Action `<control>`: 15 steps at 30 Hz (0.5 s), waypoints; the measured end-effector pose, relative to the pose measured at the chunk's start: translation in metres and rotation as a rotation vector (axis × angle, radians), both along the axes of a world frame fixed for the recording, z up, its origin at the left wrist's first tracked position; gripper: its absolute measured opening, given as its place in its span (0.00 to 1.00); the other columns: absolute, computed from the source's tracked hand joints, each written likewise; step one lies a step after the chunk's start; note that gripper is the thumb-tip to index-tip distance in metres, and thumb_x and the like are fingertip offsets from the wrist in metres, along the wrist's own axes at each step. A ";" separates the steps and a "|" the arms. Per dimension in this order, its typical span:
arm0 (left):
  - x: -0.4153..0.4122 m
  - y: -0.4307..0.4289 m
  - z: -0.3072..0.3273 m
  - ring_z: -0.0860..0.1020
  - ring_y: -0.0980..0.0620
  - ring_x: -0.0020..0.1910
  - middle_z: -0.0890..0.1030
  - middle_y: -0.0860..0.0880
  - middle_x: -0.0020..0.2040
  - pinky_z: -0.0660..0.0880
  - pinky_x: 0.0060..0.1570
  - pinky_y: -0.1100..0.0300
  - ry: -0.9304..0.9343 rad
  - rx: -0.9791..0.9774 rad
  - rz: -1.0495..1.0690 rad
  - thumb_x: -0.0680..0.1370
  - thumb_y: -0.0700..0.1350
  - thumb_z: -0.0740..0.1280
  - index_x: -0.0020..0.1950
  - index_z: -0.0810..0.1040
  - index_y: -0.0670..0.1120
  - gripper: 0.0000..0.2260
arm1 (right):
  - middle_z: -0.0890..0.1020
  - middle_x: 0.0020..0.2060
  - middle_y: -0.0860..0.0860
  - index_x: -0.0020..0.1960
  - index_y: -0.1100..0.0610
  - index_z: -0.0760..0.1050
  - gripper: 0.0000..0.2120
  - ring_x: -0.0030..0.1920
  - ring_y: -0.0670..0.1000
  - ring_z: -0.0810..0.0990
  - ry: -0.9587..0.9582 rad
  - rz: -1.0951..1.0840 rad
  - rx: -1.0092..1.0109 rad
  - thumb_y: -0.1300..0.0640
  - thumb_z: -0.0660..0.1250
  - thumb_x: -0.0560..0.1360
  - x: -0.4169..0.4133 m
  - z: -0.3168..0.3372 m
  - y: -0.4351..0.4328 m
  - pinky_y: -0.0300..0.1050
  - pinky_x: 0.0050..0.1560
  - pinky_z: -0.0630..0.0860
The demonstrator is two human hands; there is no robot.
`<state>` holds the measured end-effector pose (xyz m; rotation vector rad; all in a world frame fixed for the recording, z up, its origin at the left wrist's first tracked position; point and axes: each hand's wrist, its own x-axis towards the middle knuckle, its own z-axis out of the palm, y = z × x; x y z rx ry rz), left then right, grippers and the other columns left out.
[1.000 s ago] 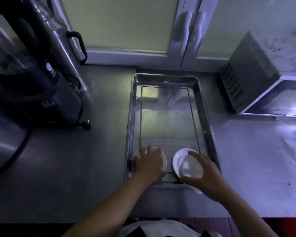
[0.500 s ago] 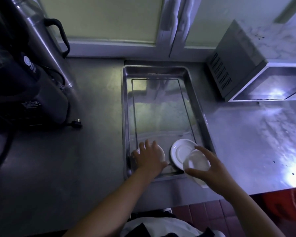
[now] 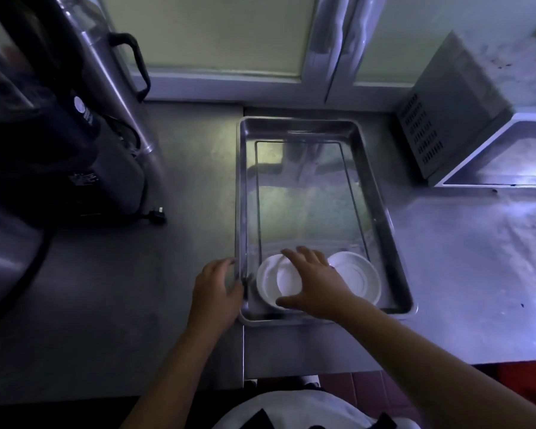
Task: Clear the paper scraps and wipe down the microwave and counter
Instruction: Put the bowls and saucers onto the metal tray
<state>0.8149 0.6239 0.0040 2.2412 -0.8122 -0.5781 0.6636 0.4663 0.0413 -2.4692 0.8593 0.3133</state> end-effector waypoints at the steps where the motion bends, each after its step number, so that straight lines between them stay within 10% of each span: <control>1: -0.002 0.008 -0.001 0.73 0.44 0.66 0.76 0.43 0.65 0.65 0.64 0.59 0.033 0.014 0.020 0.75 0.40 0.71 0.67 0.77 0.44 0.20 | 0.59 0.78 0.52 0.79 0.45 0.54 0.48 0.77 0.57 0.57 0.019 0.031 -0.007 0.38 0.76 0.68 0.009 -0.004 -0.001 0.59 0.72 0.65; 15: -0.034 0.070 -0.007 0.70 0.50 0.68 0.71 0.48 0.68 0.63 0.68 0.63 0.166 0.161 0.128 0.76 0.42 0.69 0.70 0.74 0.50 0.21 | 0.54 0.80 0.55 0.80 0.45 0.55 0.47 0.79 0.60 0.53 0.230 0.395 -0.060 0.38 0.75 0.69 0.037 -0.038 -0.005 0.62 0.73 0.62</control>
